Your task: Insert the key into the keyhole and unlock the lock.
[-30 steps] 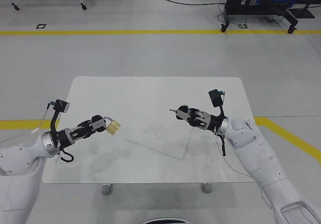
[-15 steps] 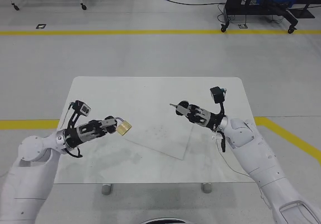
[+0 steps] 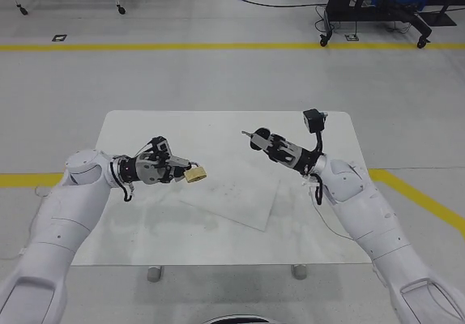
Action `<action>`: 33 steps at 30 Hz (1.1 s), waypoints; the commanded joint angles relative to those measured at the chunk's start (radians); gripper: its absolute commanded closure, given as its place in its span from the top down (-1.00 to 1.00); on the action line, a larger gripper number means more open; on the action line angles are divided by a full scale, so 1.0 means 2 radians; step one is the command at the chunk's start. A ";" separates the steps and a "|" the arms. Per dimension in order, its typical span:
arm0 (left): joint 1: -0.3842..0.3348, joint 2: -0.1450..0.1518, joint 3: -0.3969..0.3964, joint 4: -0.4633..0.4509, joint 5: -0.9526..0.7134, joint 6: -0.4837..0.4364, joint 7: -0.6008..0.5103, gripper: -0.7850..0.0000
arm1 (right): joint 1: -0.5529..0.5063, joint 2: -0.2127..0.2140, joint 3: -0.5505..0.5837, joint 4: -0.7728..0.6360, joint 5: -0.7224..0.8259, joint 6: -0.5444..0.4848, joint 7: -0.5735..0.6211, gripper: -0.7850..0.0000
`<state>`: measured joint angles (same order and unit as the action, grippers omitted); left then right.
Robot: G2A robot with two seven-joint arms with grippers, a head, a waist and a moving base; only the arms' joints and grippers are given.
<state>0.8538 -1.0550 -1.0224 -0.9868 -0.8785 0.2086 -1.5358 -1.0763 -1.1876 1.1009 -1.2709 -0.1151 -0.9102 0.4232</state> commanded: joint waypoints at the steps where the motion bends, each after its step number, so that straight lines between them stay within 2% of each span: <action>1: -0.010 -0.002 0.017 0.013 -0.015 -0.010 0.000 -1.00 | -0.004 0.000 -0.001 -0.010 -0.012 0.008 0.001 -1.00; 6: -0.021 0.001 0.033 0.042 -0.037 -0.037 0.000 -1.00 | -0.010 0.000 -0.006 -0.032 -0.005 0.015 0.002 -1.00; 33: -0.021 0.002 0.035 0.042 -0.037 -0.037 0.000 -1.00 | -0.010 0.000 -0.006 -0.032 -0.005 0.015 0.002 -1.00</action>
<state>0.8115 -1.0512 -0.9528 -0.9030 -0.9532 0.1343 -1.5359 -1.0969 -1.1878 1.0892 -1.3358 -0.1243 -0.8794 0.4278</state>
